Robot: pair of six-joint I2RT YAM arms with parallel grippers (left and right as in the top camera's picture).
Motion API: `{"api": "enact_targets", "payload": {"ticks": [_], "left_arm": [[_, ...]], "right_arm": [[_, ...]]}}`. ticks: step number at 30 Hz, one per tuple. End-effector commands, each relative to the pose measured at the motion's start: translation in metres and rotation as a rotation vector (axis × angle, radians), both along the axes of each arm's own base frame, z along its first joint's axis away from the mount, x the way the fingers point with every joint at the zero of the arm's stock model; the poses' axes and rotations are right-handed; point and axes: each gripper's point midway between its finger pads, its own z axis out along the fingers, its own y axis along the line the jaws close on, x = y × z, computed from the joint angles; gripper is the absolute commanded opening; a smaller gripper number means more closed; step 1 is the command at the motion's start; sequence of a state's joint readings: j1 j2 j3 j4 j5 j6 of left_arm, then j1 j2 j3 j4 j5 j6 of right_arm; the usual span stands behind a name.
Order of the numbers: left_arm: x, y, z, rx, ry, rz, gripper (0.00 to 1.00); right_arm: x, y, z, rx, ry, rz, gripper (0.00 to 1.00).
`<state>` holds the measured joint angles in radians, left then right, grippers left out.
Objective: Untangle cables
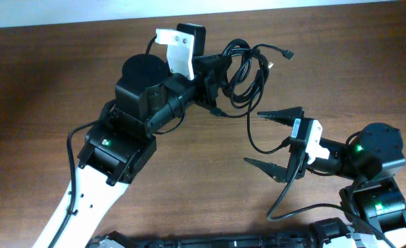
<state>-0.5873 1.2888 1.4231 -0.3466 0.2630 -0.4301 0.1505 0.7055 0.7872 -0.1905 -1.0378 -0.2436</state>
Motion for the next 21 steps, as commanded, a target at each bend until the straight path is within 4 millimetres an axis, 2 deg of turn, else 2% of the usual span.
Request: {"api": "enact_targets", "payload": {"ticks": [1, 12, 16, 17, 19, 21], "left_arm": [[-0.009, -0.013, 0.009, -0.05, 0.02, -0.042, 0.0], [-0.044, -0.05, 0.018, -0.039, -0.058, -0.175, 0.0], [-0.051, -0.056, 0.019, -0.041, -0.06, -0.195, 0.0], [-0.051, -0.056, 0.019, -0.037, -0.067, -0.196, 0.0], [-0.051, -0.056, 0.019, -0.031, -0.075, -0.198, 0.0], [-0.053, -0.057, 0.019, -0.033, -0.074, -0.212, 0.0]], "right_arm": [[-0.004, 0.002, 0.005, 0.005, -0.025, 0.017, 0.86], [-0.003, 0.001, 0.007, 0.006, -0.038, 0.009, 0.75], [-0.001, 0.001, 0.007, 0.006, -0.038, 0.002, 0.61], [-0.001, 0.001, 0.007, 0.006, -0.038, 0.002, 0.51], [-0.002, 0.001, 0.007, 0.006, -0.038, 0.003, 0.41], [-0.001, 0.001, 0.007, 0.006, -0.038, 0.002, 0.41]]}}
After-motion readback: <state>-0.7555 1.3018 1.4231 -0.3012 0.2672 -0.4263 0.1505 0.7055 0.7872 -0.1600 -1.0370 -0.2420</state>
